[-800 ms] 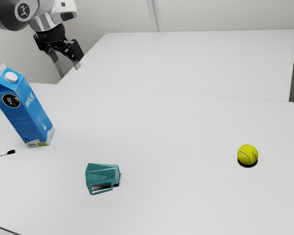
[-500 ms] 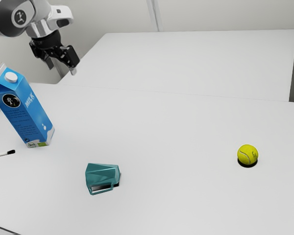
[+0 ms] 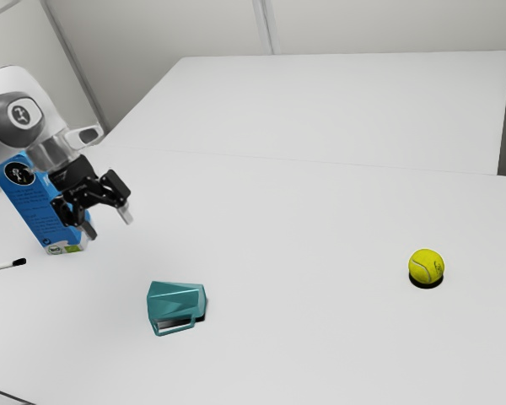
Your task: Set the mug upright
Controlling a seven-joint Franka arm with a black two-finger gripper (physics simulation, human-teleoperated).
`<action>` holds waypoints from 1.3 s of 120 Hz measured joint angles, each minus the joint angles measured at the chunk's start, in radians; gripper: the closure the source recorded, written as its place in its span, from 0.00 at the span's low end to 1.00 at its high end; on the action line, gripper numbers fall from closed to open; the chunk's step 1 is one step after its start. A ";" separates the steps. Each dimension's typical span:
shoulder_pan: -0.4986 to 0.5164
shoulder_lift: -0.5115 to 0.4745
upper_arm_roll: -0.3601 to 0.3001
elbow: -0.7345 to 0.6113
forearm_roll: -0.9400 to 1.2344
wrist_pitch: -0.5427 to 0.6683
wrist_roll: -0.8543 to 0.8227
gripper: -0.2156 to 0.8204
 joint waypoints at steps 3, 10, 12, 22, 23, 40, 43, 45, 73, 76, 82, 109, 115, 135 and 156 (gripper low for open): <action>0.009 0.002 0.000 -0.017 -0.012 0.000 0.000 0.21; 0.028 0.009 0.000 -0.055 -0.034 0.002 -0.001 0.21; 0.031 0.013 0.001 -0.062 -0.039 0.002 -0.001 0.21; 0.052 0.056 0.001 -0.079 -0.064 0.004 0.001 0.21; 0.054 0.060 0.001 -0.080 -0.067 0.004 0.001 0.21; 0.072 0.133 0.002 -0.087 -0.097 0.007 0.012 0.21; 0.079 0.149 0.002 -0.087 -0.101 0.007 0.015 0.21; 0.084 0.159 0.002 -0.087 -0.104 0.008 0.018 0.21; 0.104 0.287 0.005 -0.080 -0.144 0.049 0.072 0.21; 0.105 0.298 0.005 -0.078 -0.149 0.056 0.078 0.21; 0.104 0.313 0.005 -0.074 -0.157 0.066 0.091 0.21; 0.093 0.351 0.005 -0.074 -0.228 0.098 0.136 0.21; 0.094 0.355 0.004 -0.076 -0.250 0.101 0.144 0.21; 0.092 0.367 0.003 -0.098 -0.340 0.104 0.165 0.21; 0.086 0.380 -0.001 -0.124 -0.436 0.104 0.181 0.21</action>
